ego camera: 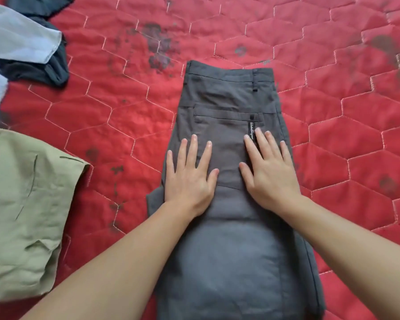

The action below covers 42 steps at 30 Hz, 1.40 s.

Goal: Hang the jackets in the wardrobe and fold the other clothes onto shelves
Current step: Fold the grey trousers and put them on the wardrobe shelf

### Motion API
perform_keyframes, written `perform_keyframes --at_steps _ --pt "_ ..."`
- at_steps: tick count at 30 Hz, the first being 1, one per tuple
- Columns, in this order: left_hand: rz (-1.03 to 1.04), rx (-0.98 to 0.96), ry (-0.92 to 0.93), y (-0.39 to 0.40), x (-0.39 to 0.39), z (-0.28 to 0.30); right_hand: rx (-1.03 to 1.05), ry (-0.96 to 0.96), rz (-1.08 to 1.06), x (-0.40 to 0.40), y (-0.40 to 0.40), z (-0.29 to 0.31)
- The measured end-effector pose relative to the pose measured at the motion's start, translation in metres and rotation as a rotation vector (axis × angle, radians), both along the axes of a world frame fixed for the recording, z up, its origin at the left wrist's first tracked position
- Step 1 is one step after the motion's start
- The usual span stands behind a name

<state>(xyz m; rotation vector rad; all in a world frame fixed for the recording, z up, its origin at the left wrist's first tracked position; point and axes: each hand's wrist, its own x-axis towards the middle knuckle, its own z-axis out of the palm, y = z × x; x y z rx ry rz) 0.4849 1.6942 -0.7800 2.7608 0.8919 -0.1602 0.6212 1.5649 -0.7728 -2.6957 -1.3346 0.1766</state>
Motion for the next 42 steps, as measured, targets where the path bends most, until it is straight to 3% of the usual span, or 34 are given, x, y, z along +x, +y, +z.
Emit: perform_keyframes --at_steps 5,11,14,21,27,30,33,34,39,42 --pt "-0.202 -0.003 -0.049 -0.054 -0.077 -0.003 -0.091 -0.013 0.16 -0.054 -0.066 -0.005" --pt "-0.138 -0.067 -0.073 -0.091 -0.128 0.011 -0.059 0.022 0.128 -0.107 -0.104 0.008" --pt "-0.224 -0.027 0.005 -0.117 -0.152 0.007 -0.122 0.039 0.216 -0.149 -0.13 0.003" --pt "-0.326 -0.032 0.112 -0.118 -0.208 0.004 -0.231 0.02 0.275 -0.159 -0.185 0.008" --pt "-0.401 0.063 -0.035 -0.111 -0.201 0.024 -0.083 0.022 0.379 -0.154 -0.193 0.014" --pt "-0.361 0.073 -0.071 -0.108 -0.196 0.033 0.045 0.046 0.273 -0.157 -0.188 0.02" --pt "-0.202 -0.066 -0.142 -0.101 -0.203 0.045 0.165 0.112 0.116 -0.161 -0.191 0.032" --pt "-0.173 -0.132 -0.087 -0.1 -0.206 0.051 0.15 0.137 0.087 -0.162 -0.194 0.038" --pt "-0.118 -0.432 0.097 -0.1 -0.223 0.067 -0.122 0.436 0.058 -0.161 -0.208 0.064" --pt "-0.076 -0.639 0.164 -0.101 -0.233 0.072 -0.184 0.657 0.063 -0.156 -0.209 0.073"
